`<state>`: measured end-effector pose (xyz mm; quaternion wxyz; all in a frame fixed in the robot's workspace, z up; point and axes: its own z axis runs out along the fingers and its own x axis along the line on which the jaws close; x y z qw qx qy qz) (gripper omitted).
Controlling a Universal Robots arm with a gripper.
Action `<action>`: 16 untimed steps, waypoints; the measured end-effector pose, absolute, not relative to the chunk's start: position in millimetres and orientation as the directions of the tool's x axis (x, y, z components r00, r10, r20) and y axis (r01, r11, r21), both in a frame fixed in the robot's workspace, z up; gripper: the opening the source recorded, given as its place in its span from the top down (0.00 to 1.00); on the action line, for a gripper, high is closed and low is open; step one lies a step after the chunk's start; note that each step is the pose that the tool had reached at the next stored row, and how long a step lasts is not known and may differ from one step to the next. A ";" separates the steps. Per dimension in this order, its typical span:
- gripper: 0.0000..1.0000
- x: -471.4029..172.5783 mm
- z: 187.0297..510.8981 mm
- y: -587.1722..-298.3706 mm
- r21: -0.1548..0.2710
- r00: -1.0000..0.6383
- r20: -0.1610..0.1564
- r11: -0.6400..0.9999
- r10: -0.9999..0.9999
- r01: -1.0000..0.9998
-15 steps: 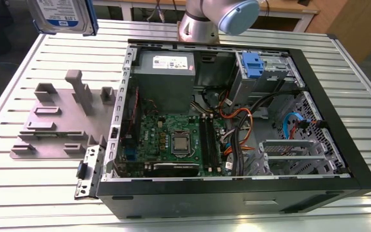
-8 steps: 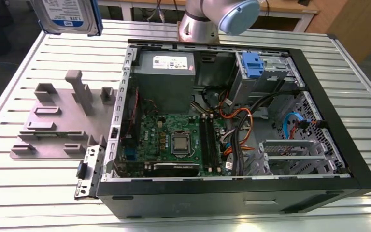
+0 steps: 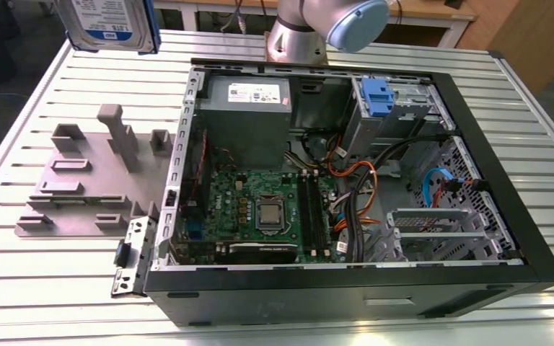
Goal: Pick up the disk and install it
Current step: 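Pick up the disk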
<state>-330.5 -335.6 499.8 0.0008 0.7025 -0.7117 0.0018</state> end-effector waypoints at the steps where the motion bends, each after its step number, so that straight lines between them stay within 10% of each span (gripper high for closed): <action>1: 0.64 -329.2 499.7 -335.6 -0.002 -0.013 0.004 0.013 -1.000 -1.000; 16: 0.64 -309.4 499.8 -335.6 -0.002 -0.013 0.004 0.013 -1.000 -1.000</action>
